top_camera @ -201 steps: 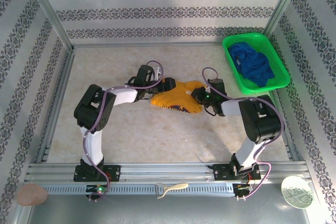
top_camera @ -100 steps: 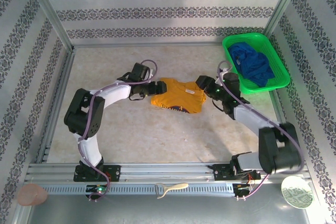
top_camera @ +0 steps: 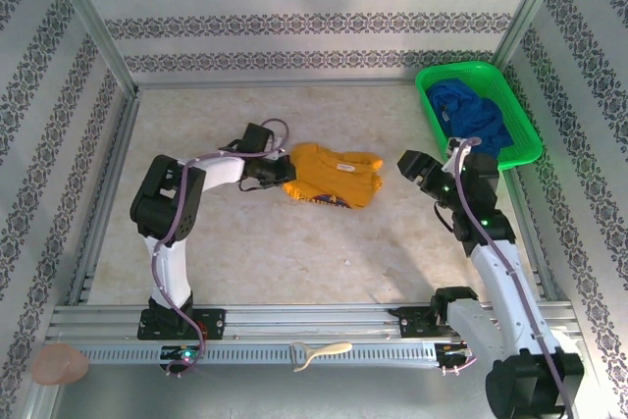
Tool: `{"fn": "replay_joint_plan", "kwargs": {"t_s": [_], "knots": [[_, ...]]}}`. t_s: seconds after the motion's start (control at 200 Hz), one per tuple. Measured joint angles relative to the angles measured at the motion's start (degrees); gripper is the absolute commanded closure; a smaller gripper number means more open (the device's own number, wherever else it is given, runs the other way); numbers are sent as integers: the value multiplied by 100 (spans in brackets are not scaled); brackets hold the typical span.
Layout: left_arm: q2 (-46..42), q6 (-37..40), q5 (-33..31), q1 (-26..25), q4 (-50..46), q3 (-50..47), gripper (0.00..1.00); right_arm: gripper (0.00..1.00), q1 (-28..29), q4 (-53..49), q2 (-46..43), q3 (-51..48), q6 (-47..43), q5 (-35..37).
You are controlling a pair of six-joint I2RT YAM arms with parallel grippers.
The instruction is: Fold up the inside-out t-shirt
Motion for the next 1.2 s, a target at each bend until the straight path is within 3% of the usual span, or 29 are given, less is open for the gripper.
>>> {"fn": "replay_joint_plan", "kwargs": {"t_s": [0.225, 0.255, 0.37, 0.395, 0.405, 0.55, 0.674, 0.789, 0.914, 1.034, 1.199], "knots": [[-83, 807, -181, 1834, -1008, 492, 98, 5, -549, -748, -52, -164, -527, 96], [-83, 970, -221, 2061, -1202, 643, 88, 2, -584, -798, -20, -164, -575, 144], [-83, 1552, -387, 2708, -1784, 1252, 21, 2, -649, -848, 201, -164, -787, 509], [-94, 1663, -442, 2789, -1871, 1375, 3, 1, -654, -844, 260, -166, -826, 634], [-94, 1707, -457, 2817, -1904, 1423, 0, 2, -654, -844, 284, -164, -837, 695], [-713, 2083, -748, 2870, -2068, 1423, 0, 2, -656, -791, 623, -184, -999, 1792], [-2103, 2081, -1043, 2809, -1720, 658, 0, 1, -654, 120, 557, -723, -1213, 2959], [-3609, 2039, -1556, 2769, -695, -680, 1, 1, -612, 1178, 645, -1467, -1626, 3637], [-4719, 2140, -2050, 2599, 955, -2634, 0, 2, -302, 2251, 1488, -1676, -2275, 4166], [-4634, 2302, -2599, 2382, 2142, -4103, 0, 2, -127, 3156, 2264, -1709, -2686, 4170], [-3429, 2535, -3010, 2184, 3801, -4789, 1, 2, -168, 5128, 3370, -1740, -3091, 3412]]}}
